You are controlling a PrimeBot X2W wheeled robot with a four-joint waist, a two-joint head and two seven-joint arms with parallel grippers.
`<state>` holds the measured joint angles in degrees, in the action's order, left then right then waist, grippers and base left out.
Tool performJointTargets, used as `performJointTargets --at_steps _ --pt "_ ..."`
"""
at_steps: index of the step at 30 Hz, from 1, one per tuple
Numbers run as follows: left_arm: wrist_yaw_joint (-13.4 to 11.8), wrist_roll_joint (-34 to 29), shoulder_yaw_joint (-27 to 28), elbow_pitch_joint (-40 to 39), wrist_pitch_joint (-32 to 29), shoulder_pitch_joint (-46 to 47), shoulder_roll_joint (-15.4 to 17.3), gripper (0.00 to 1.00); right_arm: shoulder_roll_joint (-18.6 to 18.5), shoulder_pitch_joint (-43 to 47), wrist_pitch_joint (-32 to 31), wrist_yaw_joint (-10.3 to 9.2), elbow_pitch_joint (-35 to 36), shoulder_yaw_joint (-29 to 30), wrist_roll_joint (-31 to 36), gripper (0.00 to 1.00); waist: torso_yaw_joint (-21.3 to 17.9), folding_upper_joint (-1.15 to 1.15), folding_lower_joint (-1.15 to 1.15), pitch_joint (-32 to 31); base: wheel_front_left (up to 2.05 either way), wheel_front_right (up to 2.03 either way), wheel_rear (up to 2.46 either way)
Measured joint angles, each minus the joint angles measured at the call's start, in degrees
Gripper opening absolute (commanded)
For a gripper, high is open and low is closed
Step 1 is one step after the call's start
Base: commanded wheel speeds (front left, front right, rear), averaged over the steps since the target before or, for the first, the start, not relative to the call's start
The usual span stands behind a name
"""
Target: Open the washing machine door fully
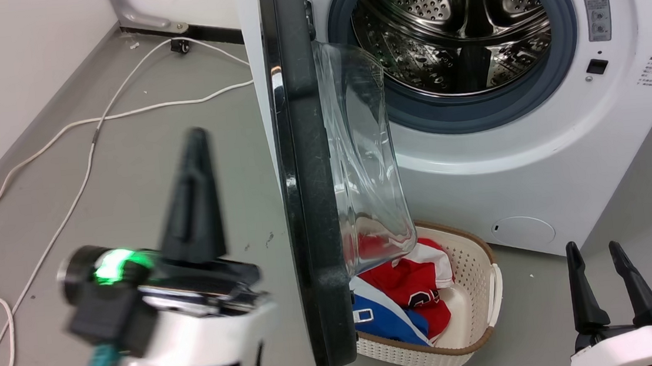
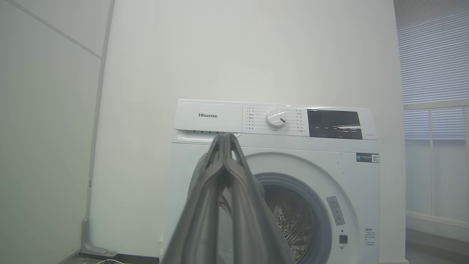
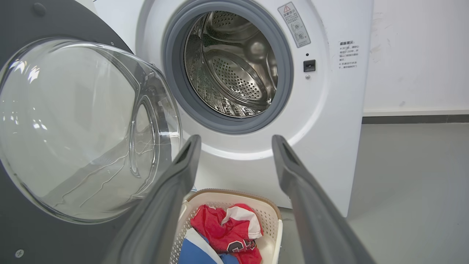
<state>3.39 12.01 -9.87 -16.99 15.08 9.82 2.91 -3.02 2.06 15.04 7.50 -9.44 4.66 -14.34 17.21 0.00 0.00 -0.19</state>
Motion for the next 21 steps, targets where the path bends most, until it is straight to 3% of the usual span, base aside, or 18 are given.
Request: performJointTargets --at_steps 9,21 --pt "3.1 -2.1 -10.6 7.0 0.0 -3.1 0.0 0.00 0.1 0.0 0.0 0.00 -0.2 0.0 -1.4 1.00 -0.2 0.00 0.00 -0.2 0.00 0.00 0.00" --pt "3.8 0.6 -19.4 17.3 -2.8 -5.1 1.0 0.00 0.1 0.0 0.0 0.00 -0.8 -0.6 -1.8 1.00 0.5 0.00 0.00 -0.2 0.00 0.00 0.00"
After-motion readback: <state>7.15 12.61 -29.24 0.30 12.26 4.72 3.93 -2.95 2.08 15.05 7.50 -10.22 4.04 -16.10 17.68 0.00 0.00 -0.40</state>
